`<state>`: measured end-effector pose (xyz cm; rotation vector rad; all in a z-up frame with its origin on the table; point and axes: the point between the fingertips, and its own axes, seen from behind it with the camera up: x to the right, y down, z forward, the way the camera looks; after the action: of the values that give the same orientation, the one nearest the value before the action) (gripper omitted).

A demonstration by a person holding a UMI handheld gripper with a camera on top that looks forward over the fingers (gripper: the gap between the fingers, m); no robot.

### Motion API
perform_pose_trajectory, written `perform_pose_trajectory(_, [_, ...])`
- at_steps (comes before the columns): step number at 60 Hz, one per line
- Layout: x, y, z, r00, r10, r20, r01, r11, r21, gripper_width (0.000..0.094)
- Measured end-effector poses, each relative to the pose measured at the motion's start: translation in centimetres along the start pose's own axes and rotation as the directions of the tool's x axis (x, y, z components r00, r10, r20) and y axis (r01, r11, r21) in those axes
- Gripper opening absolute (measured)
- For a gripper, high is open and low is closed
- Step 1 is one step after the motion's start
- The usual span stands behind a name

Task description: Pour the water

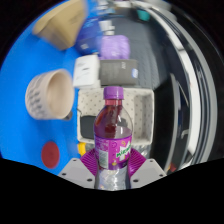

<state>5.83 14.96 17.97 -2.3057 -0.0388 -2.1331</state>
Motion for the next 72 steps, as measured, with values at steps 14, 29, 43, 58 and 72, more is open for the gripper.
perform_pose_trajectory(14, [-0.9,-0.5,-0.6,0.632,0.757,0.167,-0.764,0.645,-0.031,0.0354])
perform_pose_trajectory(29, [-1.8,1.8,1.7,0.14,0.965,0.22,-0.989,0.149,-0.022,0.0368])
perform_pose_trajectory(43, [-6.8,1.8,3.1,0.048,0.976,0.213,-0.996,0.063,-0.064,0.0364])
perform_pose_trajectory(58, [-6.9,2.4,3.1,0.026,0.982,0.186,-0.999,0.034,-0.039,0.0425])
perform_pose_trajectory(72, [-7.3,3.1,2.5,-0.02,0.987,0.162,-0.996,-0.006,-0.085,0.0771])
